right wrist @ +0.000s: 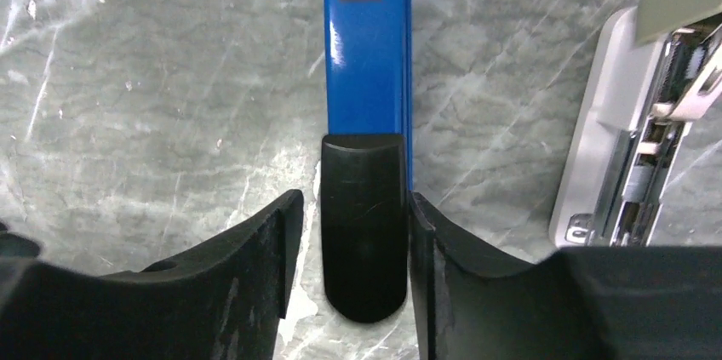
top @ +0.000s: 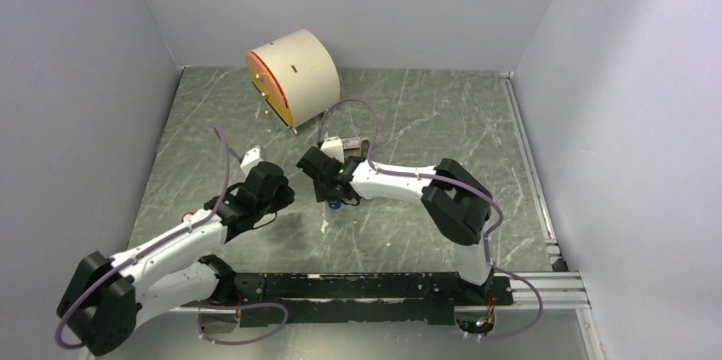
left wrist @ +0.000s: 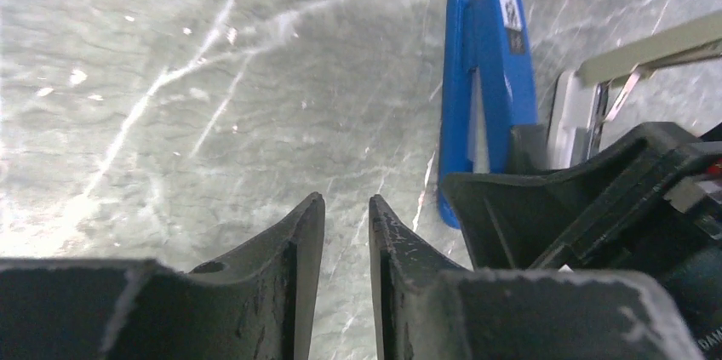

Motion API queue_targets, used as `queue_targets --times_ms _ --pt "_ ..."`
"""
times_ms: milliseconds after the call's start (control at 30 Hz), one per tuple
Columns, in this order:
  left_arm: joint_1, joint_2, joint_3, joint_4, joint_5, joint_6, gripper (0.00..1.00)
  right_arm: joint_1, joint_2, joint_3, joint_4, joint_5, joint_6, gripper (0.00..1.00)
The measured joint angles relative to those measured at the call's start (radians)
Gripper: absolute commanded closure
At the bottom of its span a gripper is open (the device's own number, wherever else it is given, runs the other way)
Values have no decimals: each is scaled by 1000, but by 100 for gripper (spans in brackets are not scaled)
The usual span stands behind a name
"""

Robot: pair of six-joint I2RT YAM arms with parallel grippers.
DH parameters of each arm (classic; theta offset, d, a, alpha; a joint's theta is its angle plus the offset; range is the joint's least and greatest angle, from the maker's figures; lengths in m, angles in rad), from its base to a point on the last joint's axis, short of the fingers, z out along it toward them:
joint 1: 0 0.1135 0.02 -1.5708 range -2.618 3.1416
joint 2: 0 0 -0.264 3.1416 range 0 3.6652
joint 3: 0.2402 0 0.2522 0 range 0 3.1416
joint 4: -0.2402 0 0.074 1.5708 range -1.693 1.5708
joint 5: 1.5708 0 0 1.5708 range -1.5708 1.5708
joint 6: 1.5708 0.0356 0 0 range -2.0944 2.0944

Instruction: Load the staples into the stapler

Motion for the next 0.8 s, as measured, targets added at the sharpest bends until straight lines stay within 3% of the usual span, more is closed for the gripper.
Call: queue_targets --times_ms 133,267,433,633,700,800 --pt "0 -93 -13 -47 -68 -40 64 -24 -5 3 7 -17 -18 33" --pt "0 -166 -34 -82 -105 -65 58 -50 -43 3 9 -24 -38 32" --pt "0 -217 -42 -93 -110 -60 39 -92 -174 -12 19 -19 -75 31" --pt "0 -189 -11 -62 -31 44 20 -193 -333 -60 65 21 -143 23" --pt "0 -162 22 -37 14 91 8 -238 -343 -74 77 23 -167 22" --pt "0 -138 68 17 76 153 10 -303 -324 -79 83 10 -206 22"
